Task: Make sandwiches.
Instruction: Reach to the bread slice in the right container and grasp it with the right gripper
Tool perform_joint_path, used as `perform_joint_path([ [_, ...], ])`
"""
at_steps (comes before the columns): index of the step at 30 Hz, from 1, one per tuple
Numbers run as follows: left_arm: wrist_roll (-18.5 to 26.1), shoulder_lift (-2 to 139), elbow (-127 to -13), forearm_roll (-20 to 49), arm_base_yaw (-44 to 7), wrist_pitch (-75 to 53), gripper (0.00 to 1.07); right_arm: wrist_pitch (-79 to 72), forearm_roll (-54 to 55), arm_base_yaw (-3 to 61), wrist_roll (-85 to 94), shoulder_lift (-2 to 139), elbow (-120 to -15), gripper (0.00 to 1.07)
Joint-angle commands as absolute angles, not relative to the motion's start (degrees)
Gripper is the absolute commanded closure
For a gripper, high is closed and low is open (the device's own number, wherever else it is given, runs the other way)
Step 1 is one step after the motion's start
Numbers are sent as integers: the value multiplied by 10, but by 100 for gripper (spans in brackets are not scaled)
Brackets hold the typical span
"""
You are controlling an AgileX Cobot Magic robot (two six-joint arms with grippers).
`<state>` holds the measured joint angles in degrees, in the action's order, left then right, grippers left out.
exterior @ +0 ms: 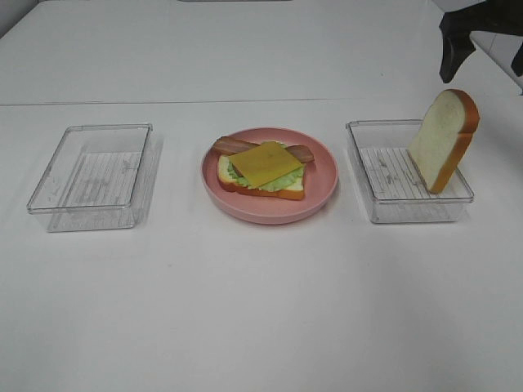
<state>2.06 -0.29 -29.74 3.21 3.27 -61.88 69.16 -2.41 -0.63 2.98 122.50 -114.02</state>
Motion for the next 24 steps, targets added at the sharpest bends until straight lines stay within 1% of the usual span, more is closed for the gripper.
perform_joint_path([
  [1,21,-8,-297,37,34,-615,18,688,-19,-8,35,1247,-1141,8],
  [15,21,-8,-297,37,34,-615,18,681,10,-8,35,1310,-1141,8],
  [18,21,-8,-297,37,34,-615,18,684,14,-8,35,1322,-1141,10],
  [19,21,-8,-297,37,34,-615,18,686,17,-8,35,1323,-1141,12],
  [20,21,-8,-297,37,34,-615,18,690,17,-7,35,1324,-1141,19],
  [21,21,-8,-297,37,34,-615,18,690,17,-7,35,1324,-1141,19],
  [22,21,-8,-297,37,34,-615,18,693,17,-7,35,1324,-1141,23],
  [23,21,-8,-297,37,34,-615,18,693,17,-7,35,1324,-1141,23],
  [24,21,-8,-297,37,34,-615,18,696,17,-7,33,1324,-1143,39],
])
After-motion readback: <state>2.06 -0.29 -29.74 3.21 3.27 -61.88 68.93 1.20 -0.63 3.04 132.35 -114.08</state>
